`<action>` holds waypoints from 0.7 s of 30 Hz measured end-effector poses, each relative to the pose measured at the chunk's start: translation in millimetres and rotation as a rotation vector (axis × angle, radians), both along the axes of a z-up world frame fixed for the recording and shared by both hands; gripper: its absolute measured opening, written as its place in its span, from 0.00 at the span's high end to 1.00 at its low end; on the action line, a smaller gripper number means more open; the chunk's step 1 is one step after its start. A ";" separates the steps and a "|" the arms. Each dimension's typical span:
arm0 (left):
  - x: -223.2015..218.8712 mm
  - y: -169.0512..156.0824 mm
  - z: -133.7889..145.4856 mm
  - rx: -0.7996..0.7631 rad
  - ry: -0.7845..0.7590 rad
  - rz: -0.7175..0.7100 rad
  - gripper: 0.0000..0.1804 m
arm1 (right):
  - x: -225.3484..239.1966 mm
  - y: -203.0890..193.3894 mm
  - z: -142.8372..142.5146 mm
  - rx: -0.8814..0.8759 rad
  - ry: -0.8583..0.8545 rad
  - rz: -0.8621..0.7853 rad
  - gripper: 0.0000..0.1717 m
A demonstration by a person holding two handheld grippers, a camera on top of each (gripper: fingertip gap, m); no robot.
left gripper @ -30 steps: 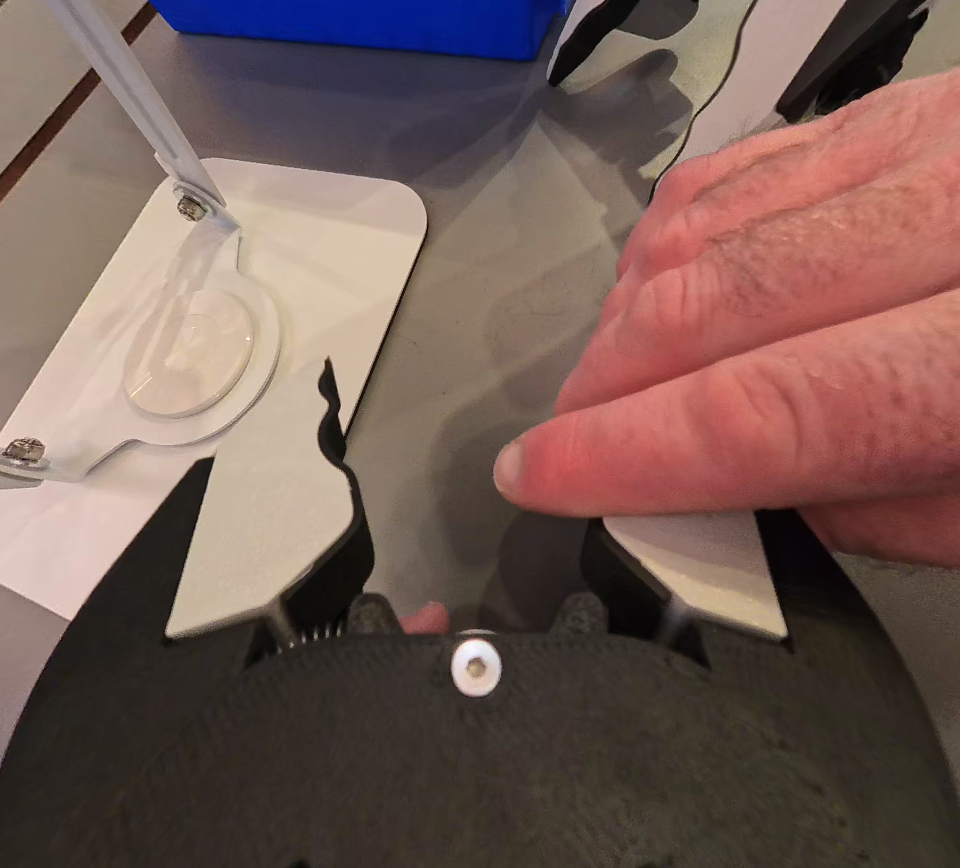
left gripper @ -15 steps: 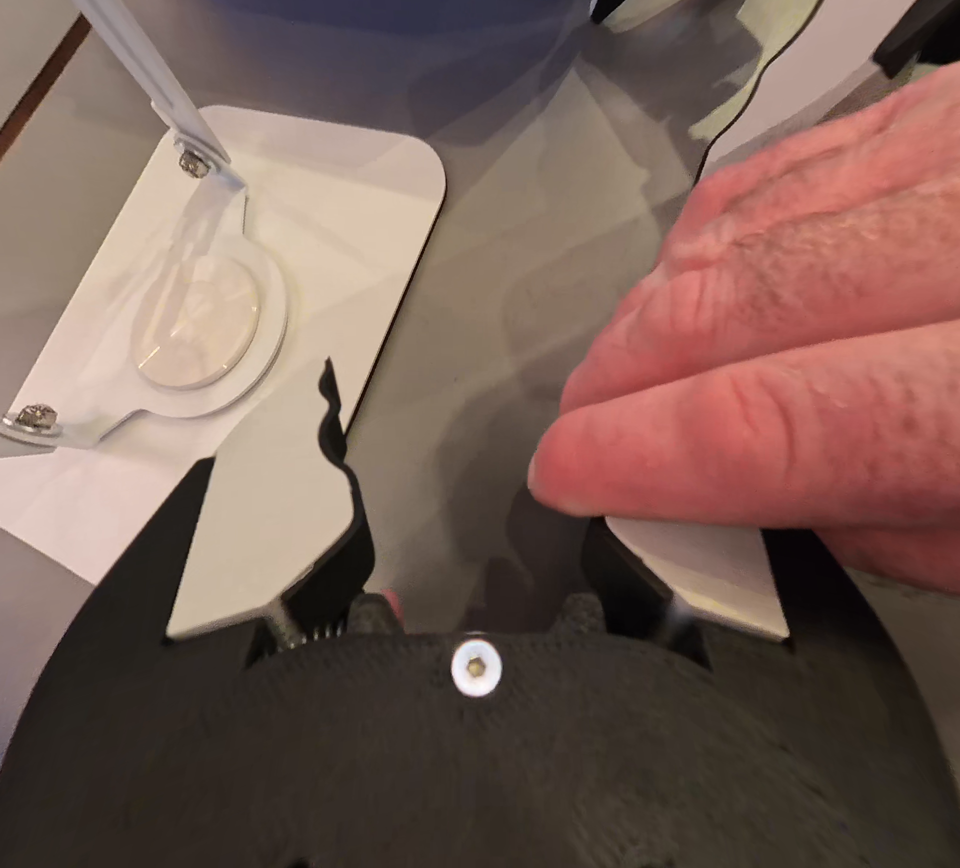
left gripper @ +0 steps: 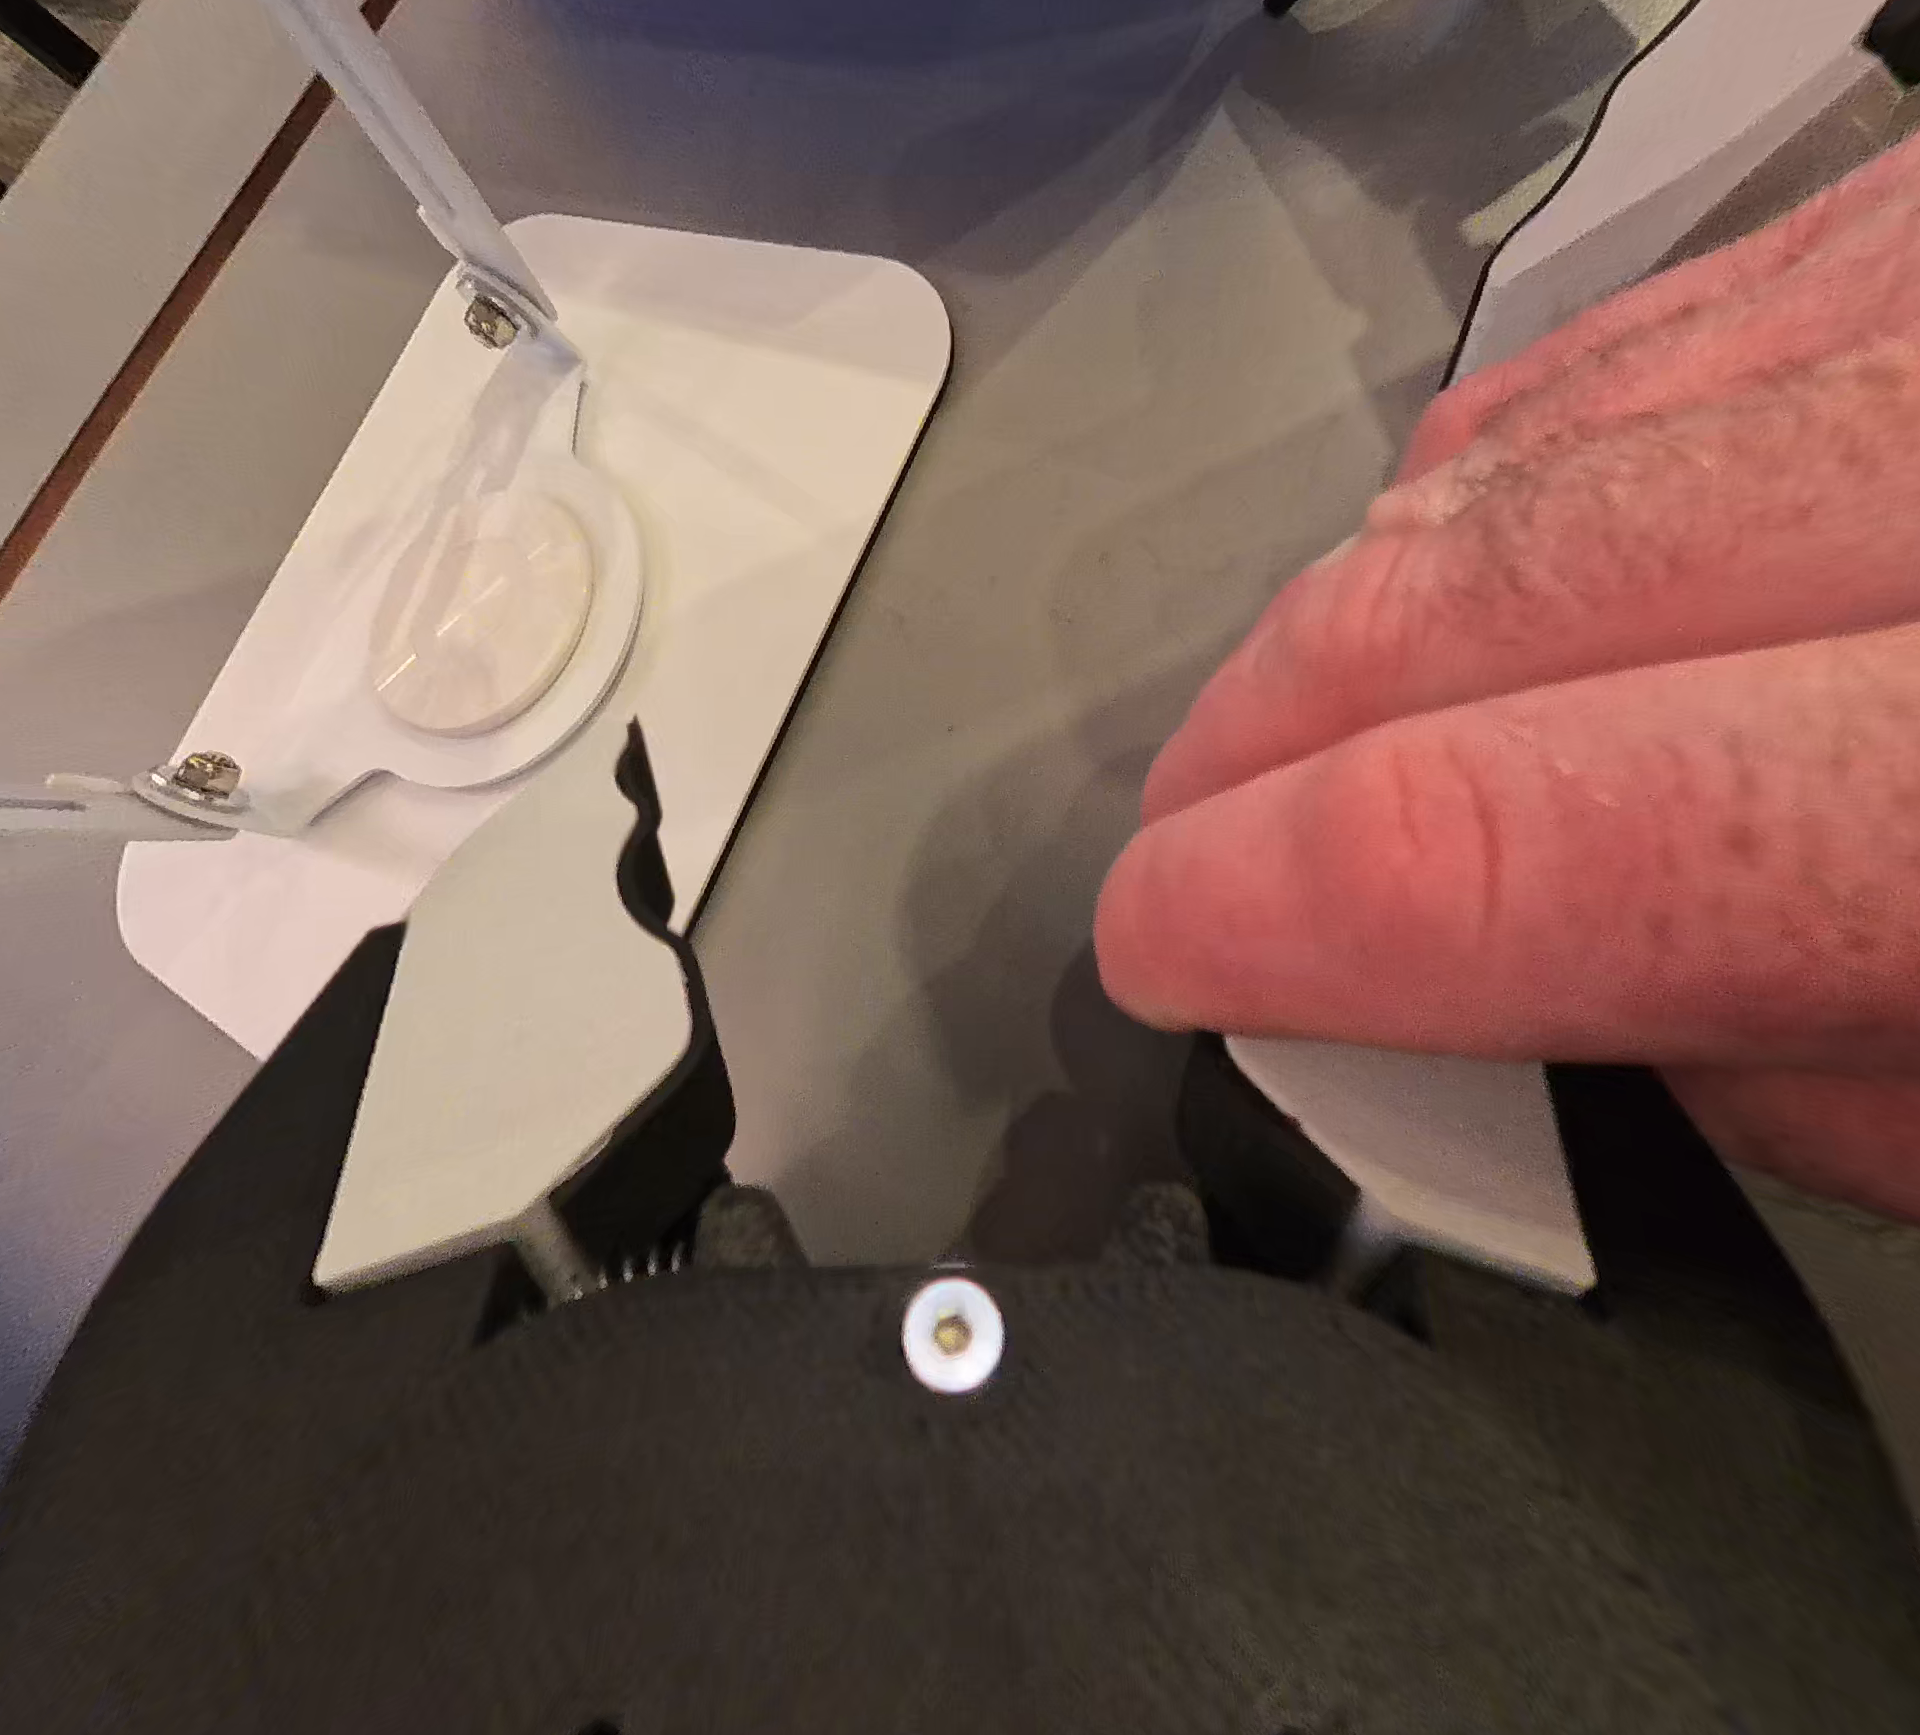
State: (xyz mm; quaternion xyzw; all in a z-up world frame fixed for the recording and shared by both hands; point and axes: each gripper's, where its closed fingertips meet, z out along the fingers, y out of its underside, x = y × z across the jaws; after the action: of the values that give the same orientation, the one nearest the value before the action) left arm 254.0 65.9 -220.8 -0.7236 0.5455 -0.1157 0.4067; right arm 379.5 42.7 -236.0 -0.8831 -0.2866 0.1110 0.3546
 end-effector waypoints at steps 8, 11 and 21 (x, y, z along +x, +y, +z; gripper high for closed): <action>-0.3 -0.3 1.7 0.015 0.031 -0.018 0.40 | 0.0 0.1 -0.1 0.000 0.000 0.000 0.38; 0.0 -3.4 -1.4 -0.013 0.038 -0.035 0.42 | 0.0 0.1 -0.1 0.000 0.000 0.000 0.38; 2.6 -12.7 -4.2 -0.078 0.039 -0.124 0.48 | 0.0 0.2 -0.1 0.000 0.000 0.000 0.38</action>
State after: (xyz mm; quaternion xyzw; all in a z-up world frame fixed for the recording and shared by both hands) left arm 256.6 53.2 -225.0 -0.7059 0.5921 -0.1479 0.3595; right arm 379.5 42.9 -236.0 -0.8831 -0.2866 0.1110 0.3546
